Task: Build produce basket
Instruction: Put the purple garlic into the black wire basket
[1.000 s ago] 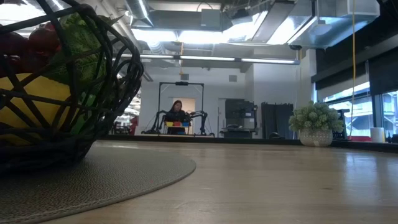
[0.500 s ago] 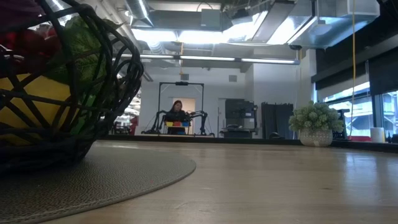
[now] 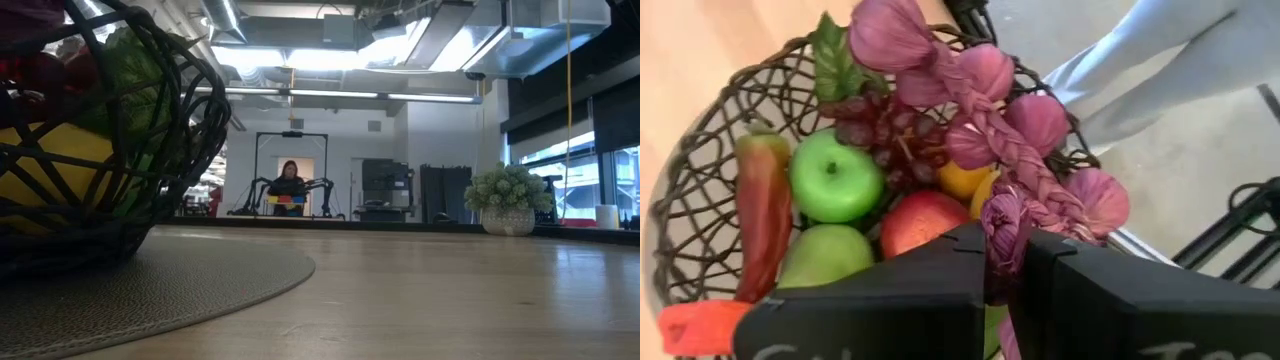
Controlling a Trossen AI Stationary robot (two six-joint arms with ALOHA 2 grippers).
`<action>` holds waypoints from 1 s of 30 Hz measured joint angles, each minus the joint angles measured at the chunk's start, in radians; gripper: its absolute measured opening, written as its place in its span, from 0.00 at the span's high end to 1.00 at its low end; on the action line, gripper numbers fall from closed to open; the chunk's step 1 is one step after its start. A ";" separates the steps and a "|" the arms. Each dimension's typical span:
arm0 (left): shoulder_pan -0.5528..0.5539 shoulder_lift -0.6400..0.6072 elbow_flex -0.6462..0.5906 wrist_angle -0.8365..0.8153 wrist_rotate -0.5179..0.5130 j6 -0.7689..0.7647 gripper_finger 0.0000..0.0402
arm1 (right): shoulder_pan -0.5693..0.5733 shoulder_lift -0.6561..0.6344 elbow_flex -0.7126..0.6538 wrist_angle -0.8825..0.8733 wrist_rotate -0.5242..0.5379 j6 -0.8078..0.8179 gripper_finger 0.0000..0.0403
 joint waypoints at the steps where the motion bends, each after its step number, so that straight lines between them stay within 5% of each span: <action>1: 0.001 0.000 0.000 -0.004 -0.007 -0.001 0.99 | 0.000 0.000 0.000 0.000 0.000 0.000 0.75; 30: 0.050 0.008 -0.111 -0.046 -0.067 -0.050 0.93 | 0.000 0.000 0.000 0.000 0.000 -0.005 0.75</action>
